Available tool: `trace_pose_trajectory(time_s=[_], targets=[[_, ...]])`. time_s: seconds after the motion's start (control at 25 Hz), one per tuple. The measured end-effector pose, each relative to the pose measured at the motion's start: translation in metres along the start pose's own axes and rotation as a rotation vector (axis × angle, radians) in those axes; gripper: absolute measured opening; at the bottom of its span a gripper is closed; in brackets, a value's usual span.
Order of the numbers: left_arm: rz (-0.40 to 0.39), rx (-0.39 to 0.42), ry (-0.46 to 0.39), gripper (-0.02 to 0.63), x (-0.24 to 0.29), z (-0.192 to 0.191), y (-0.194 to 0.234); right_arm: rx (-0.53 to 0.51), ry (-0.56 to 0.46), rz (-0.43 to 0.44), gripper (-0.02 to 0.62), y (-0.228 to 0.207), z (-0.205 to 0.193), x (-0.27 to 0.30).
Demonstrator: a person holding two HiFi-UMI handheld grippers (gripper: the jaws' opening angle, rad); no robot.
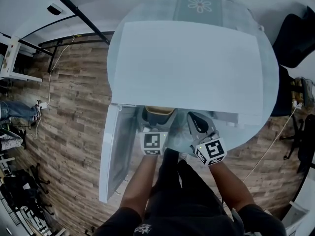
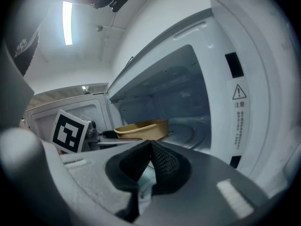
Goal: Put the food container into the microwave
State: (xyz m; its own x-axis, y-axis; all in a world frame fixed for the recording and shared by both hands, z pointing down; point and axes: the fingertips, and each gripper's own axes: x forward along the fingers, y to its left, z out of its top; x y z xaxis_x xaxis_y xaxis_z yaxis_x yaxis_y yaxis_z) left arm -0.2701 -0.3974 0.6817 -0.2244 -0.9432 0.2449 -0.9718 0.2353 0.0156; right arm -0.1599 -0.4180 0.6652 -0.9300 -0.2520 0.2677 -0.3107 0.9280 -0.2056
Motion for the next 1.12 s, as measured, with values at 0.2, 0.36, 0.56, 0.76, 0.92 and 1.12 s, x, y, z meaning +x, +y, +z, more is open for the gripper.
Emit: trace_pose_trajectory(time_s=[0.2,0.36,0.56,0.76,0.92,1.12], targets=[[0.006,0.007,0.006,0.505,0.007,-0.002,-0.001,0.015,0.008,-0.007,0.002,-0.003,-0.005,0.004],[0.039,0.029,0.026,0.505,0.017,-0.008,-0.001,0.006,0.018,-0.005,0.002,-0.008,-0.008,0.004],[0.038,0.039,0.041,0.505,0.025,-0.013,-0.008,-0.003,0.026,-0.002,0.002,-0.01,-0.009,-0.001],[0.05,0.032,0.054,0.507,0.032,-0.016,-0.009,0.0,0.031,0.0,0.002,-0.012,-0.011,-0.006],[0.057,0.029,0.06,0.511,0.032,-0.016,-0.01,0.003,0.033,0.005,0.002,-0.009,-0.013,-0.009],[0.05,0.013,0.074,0.518,0.017,-0.017,-0.015,0.005,0.031,0.011,0.002,-0.003,-0.011,-0.017]])
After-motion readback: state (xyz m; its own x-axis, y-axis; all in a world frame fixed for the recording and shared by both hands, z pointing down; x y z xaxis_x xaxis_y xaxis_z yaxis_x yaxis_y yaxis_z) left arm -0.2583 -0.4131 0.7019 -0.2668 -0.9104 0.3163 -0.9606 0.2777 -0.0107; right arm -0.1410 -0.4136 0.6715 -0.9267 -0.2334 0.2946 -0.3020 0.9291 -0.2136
